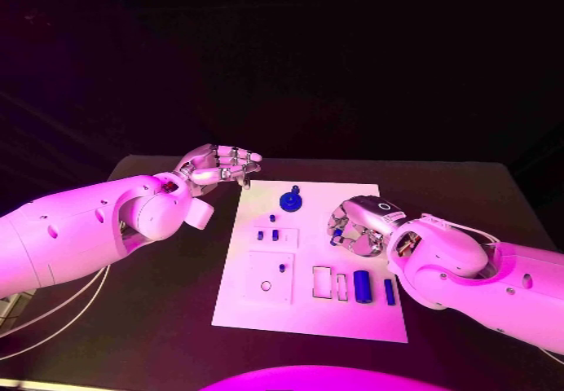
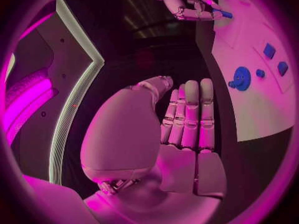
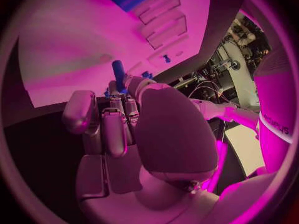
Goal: Assemble the parts on the task board
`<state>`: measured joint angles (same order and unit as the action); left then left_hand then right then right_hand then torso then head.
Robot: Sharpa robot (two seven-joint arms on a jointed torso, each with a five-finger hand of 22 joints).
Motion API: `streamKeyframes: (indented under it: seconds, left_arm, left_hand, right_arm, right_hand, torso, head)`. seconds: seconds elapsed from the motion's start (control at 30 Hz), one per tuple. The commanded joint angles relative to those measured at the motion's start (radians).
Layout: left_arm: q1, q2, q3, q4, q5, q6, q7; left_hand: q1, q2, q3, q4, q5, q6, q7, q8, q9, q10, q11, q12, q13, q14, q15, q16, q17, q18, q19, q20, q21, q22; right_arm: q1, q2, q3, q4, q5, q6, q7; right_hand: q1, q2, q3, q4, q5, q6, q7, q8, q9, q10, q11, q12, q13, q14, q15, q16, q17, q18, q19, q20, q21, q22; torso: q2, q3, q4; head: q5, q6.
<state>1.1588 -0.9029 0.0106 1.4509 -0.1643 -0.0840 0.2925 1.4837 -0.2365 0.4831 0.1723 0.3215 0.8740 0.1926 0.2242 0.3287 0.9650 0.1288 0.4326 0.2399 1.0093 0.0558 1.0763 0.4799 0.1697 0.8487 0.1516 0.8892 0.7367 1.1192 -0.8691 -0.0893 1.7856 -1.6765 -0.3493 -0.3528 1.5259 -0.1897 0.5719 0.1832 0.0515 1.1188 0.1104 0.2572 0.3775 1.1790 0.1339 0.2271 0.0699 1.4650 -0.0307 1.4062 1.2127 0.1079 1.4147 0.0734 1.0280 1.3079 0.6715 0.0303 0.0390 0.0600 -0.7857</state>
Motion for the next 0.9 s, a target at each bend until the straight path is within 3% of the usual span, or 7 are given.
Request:
streamKeyframes:
  seconds: [0.03,0.23,0.37,0.73,0.9]
  left_arm:
    - [0.0,0.004,0.001,0.0,-0.002,0.018,0.005]
    - [0.0,0.008,0.001,-0.002,-0.002,0.02,0.006]
    - [0.0,0.011,0.001,-0.003,-0.002,0.021,0.006]
    - [0.0,0.015,0.001,0.001,-0.002,0.02,0.007]
    - [0.0,0.017,0.001,0.002,-0.002,0.019,0.008]
  left_hand:
    - [0.0,0.014,0.001,-0.006,0.002,-0.001,0.004,0.003,-0.001,-0.007,0.0,0.005,-0.001,-0.003,0.001,-0.005,-0.001,0.013,-0.002,0.003,-0.005,-0.001]
    - [0.0,0.014,0.001,-0.006,0.002,-0.001,0.004,0.003,-0.001,-0.007,0.0,0.005,-0.001,-0.003,0.001,-0.005,-0.001,0.013,-0.002,0.003,-0.005,-0.001]
    - [0.0,0.014,0.001,-0.006,0.002,-0.001,0.004,0.003,-0.001,-0.007,0.0,0.005,-0.001,-0.003,0.001,-0.005,-0.001,0.013,-0.002,0.003,-0.005,-0.001]
    - [0.0,0.014,0.001,-0.006,0.002,-0.001,0.004,0.003,-0.001,-0.007,0.0,0.005,-0.001,-0.003,0.001,-0.005,-0.001,0.013,-0.002,0.003,-0.005,-0.001]
    - [0.0,0.014,0.001,-0.006,0.002,-0.001,0.004,0.003,-0.001,-0.007,0.0,0.005,-0.001,-0.003,0.001,-0.005,-0.001,0.013,-0.002,0.003,-0.005,-0.001]
  right_arm:
    - [0.003,-0.001,0.003,0.039,0.022,-0.05,0.023]
    - [0.002,0.042,0.005,0.09,0.064,-0.086,0.066]
    - [-0.011,0.088,0.003,0.09,0.071,-0.1,0.088]
    - [-0.061,0.198,-0.01,0.033,0.06,-0.11,0.129]
    - [-0.082,0.238,-0.02,-0.011,0.055,-0.103,0.139]
  right_hand:
    - [-0.007,0.002,0.021,-0.013,-0.001,-0.006,0.002,0.004,0.002,0.101,-0.095,0.0,0.04,0.038,-0.005,0.006,0.001,-0.014,0.0,-0.007,0.006,0.073]
    - [-0.013,0.0,0.029,-0.021,-0.001,-0.009,0.003,0.007,0.008,0.102,-0.095,-0.004,0.042,0.037,-0.005,0.005,-0.001,-0.014,-0.001,-0.007,0.003,0.074]
    - [-0.016,0.0,0.033,-0.026,0.0,-0.012,0.004,0.009,0.011,0.102,-0.094,-0.006,0.044,0.037,-0.005,0.005,-0.003,-0.013,-0.003,-0.007,-0.002,0.073]
    - [-0.019,0.001,0.039,-0.032,0.0,-0.015,0.005,0.01,0.015,0.102,-0.093,-0.009,0.045,0.036,-0.004,0.004,-0.005,-0.012,-0.004,-0.006,-0.006,0.073]
    - [-0.021,0.001,0.042,-0.035,0.0,-0.017,0.006,0.011,0.016,0.102,-0.092,-0.011,0.046,0.036,-0.004,0.003,-0.006,-0.012,-0.005,-0.006,-0.01,0.072]
  torso:
    - [0.0,0.0003,0.0002]
    - [0.0,0.0008,-0.0025]
    - [-0.001,-0.0016,-0.003]
    - [0.001,-0.0028,-0.0009]
    - [0.001,-0.0007,0.0]
  head:
    - [0.004,-0.001]
    - [0.015,-0.004]
    - [0.018,-0.004]
    - [0.031,-0.003]
    - [0.036,-0.006]
